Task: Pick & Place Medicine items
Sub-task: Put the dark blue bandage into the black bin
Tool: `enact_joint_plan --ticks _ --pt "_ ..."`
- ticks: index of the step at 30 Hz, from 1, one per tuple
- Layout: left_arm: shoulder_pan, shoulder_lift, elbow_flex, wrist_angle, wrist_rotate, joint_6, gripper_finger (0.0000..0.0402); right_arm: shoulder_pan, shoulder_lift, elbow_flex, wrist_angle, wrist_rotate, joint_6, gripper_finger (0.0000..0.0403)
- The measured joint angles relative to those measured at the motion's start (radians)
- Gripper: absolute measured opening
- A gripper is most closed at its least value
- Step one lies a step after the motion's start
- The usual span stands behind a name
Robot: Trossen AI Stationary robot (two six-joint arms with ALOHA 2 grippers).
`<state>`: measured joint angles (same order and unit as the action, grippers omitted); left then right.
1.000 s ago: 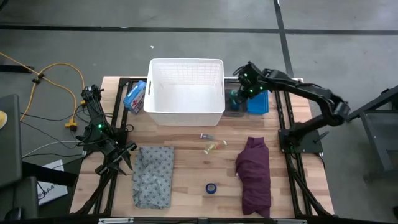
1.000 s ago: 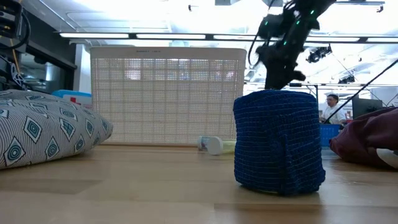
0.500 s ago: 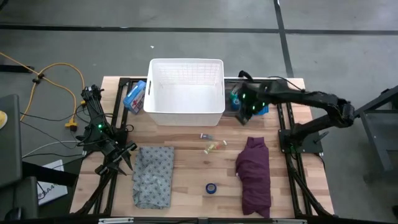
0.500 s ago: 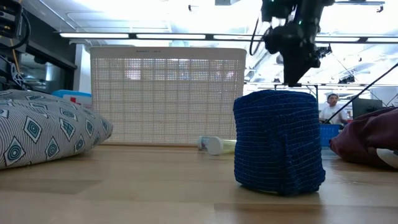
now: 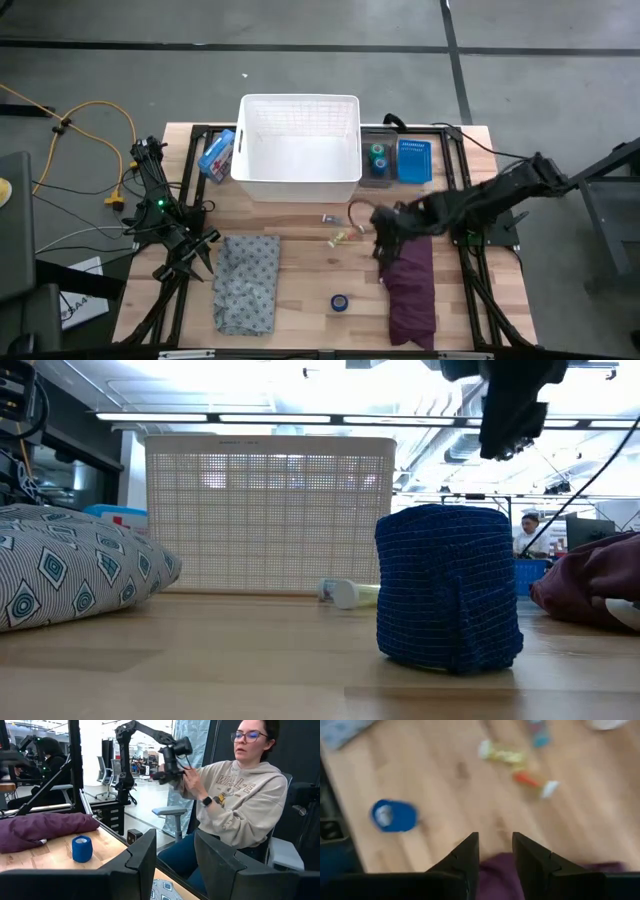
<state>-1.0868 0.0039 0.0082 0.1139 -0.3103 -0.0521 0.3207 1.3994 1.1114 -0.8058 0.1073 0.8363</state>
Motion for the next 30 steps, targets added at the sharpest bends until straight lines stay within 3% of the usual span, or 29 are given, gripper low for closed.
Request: enact_joint_plan --ticks 5,11,16,30 --pt "0.0 0.0 0.0 0.0 0.0 0.0 0.0127 0.081 0.076 0.0 0.06 -0.005 -0.008 0.0104" --pt "0.0 0.0 0.0 0.0 0.0 0.0 0.0127 0.1 0.122 0.0 0.156 -0.025 -0.034 0.0104" --pt "0.0 0.0 0.0 0.0 0.0 0.0 0.0127 0.098 0.179 0.021 0.274 -0.054 -0.153 0.0104" --pt "0.0 0.0 0.0 0.0 0.0 0.0 0.0127 0.075 0.443 0.411 0.18 -0.018 -0.496 0.0104"
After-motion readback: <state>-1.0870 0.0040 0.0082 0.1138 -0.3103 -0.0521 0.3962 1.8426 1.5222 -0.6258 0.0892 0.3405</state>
